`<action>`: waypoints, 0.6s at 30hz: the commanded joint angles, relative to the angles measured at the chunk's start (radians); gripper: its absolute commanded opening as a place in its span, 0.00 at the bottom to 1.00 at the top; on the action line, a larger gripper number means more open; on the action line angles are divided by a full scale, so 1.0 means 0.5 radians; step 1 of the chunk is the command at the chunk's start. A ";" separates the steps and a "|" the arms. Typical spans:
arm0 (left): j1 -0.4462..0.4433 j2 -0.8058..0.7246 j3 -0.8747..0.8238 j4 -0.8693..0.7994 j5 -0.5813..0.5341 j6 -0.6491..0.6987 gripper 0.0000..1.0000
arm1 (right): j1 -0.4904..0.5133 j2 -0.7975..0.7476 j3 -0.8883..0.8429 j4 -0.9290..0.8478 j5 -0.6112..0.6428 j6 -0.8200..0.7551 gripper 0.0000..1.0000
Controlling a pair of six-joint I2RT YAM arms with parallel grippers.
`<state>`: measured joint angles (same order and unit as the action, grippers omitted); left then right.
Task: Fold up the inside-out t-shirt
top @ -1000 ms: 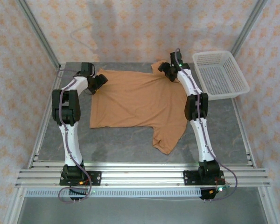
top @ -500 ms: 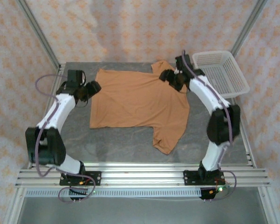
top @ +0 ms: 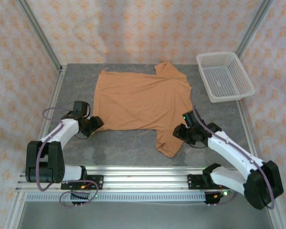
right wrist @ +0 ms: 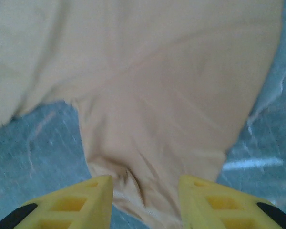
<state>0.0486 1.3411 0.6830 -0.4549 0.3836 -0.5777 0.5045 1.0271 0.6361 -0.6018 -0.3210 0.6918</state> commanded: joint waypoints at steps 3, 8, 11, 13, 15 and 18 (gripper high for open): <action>0.032 -0.021 -0.038 0.132 -0.075 -0.029 0.61 | 0.226 -0.153 -0.278 0.089 0.044 0.358 0.35; 0.057 0.075 -0.028 0.162 -0.085 -0.014 0.60 | 0.440 -0.114 -0.410 0.229 0.087 0.541 0.34; 0.087 0.103 -0.037 0.178 -0.083 -0.012 0.59 | 0.523 -0.075 -0.431 0.264 0.129 0.597 0.35; 0.102 0.106 -0.044 0.190 -0.081 -0.010 0.58 | 0.551 -0.051 -0.444 0.309 0.139 0.627 0.37; 0.116 0.115 -0.044 0.198 -0.080 -0.013 0.57 | 0.570 -0.020 -0.457 0.350 0.142 0.657 0.38; 0.124 0.133 -0.032 0.203 -0.068 -0.013 0.57 | 0.597 0.041 -0.469 0.394 0.151 0.690 0.40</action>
<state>0.1005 1.3926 0.6701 -0.3744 0.3737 -0.5781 0.7906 1.0271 0.4194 -0.4469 -0.2871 0.9939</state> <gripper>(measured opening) 0.569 0.395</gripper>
